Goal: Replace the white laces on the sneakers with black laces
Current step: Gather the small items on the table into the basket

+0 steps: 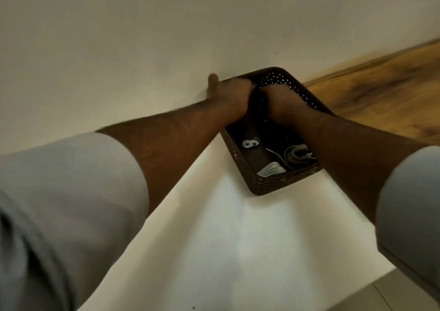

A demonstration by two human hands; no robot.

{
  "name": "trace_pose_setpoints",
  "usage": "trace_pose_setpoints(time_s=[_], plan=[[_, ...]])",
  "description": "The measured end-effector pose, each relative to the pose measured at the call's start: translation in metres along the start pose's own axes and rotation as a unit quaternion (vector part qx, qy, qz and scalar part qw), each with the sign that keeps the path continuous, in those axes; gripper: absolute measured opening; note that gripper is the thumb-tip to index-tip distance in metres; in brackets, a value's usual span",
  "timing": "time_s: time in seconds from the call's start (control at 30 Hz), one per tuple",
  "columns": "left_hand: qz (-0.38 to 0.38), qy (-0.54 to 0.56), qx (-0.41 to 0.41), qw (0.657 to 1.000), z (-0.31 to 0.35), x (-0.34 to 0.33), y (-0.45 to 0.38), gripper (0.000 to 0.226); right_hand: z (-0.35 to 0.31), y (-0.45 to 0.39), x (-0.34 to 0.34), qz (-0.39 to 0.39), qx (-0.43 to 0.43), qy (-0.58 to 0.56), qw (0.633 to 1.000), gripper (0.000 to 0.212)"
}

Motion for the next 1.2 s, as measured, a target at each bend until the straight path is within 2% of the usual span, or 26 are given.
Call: trace_pose_setpoints(time_s=[0.07, 0.1, 0.17, 0.23, 0.3, 0.4, 0.53, 0.63, 0.7, 0.77, 0.83, 0.9, 0.97, 1.1, 1.2], plan=[[0.110, 0.092, -0.022, 0.989, -0.024, 0.020, 0.022, 0.004, -0.011, 0.015, 0.014, 0.051, 0.029, -0.023, 0.998, 0.027], [0.153, 0.137, -0.022, 0.978, -0.042, 0.025, 0.036, 0.008, -0.019, 0.024, 0.021, 0.077, 0.044, -0.030, 0.996, 0.026], [0.201, 0.212, -0.007, 0.956, -0.086, 0.023, 0.076, 0.012, -0.045, 0.046, 0.029, 0.112, 0.080, -0.038, 0.990, 0.023], [0.203, 0.237, 0.060, 0.948, -0.137, 0.000, 0.118, 0.007, -0.081, 0.064, 0.028, 0.114, 0.132, -0.039, 0.984, 0.020], [0.181, 0.227, 0.143, 0.946, -0.189, -0.035, 0.152, 0.008, -0.122, 0.071, 0.012, 0.082, 0.196, -0.032, 0.977, 0.022], [0.168, 0.220, 0.204, 0.939, -0.244, -0.082, 0.183, 0.027, -0.175, 0.059, -0.034, -0.008, 0.228, 0.009, 0.973, 0.033], [0.205, 0.347, 0.228, 0.886, -0.279, -0.111, 0.197, 0.029, -0.220, 0.035, -0.106, -0.106, 0.215, -0.002, 0.971, 0.051], [0.232, 0.354, 0.194, 0.885, -0.284, -0.103, 0.218, 0.023, -0.239, 0.036, -0.142, -0.117, 0.221, -0.040, 0.967, 0.044], [0.230, 0.340, 0.119, 0.904, -0.276, -0.103, 0.251, 0.029, -0.253, 0.043, -0.161, -0.133, 0.253, -0.021, 0.958, 0.045], [0.152, 0.306, 0.005, 0.940, -0.256, -0.121, 0.290, 0.050, -0.266, 0.047, -0.172, -0.141, 0.288, 0.023, 0.947, 0.050], [0.066, 0.208, -0.069, 0.973, -0.252, -0.152, 0.315, 0.067, -0.282, 0.043, -0.179, -0.134, 0.306, 0.068, 0.940, 0.061], [0.029, 0.173, -0.074, 0.982, -0.260, -0.172, 0.324, 0.068, -0.301, 0.036, -0.183, -0.116, 0.305, 0.126, 0.937, 0.069], [0.033, 0.190, -0.073, 0.978, -0.267, -0.175, 0.325, 0.059, -0.318, 0.030, -0.187, -0.087, 0.298, 0.203, 0.929, 0.067], [0.042, 0.249, -0.064, 0.966, -0.269, -0.174, 0.320, 0.048, -0.332, 0.021, -0.188, -0.045, 0.271, 0.237, 0.932, 0.041], [0.057, 0.294, -0.030, 0.954, -0.273, -0.171, 0.315, 0.044, -0.323, 0.023, -0.185, -0.019, 0.292, 0.227, 0.929, 0.029]])
Point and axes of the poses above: each hand's wrist, its own y-axis away from the middle knuckle, its own x-axis out of the back of the hand, z = x × y, the point moved 3 cm from there along -y, towards the middle knuckle, and after that the axes turned 9 degrees about -z, right-handed, at the moved point
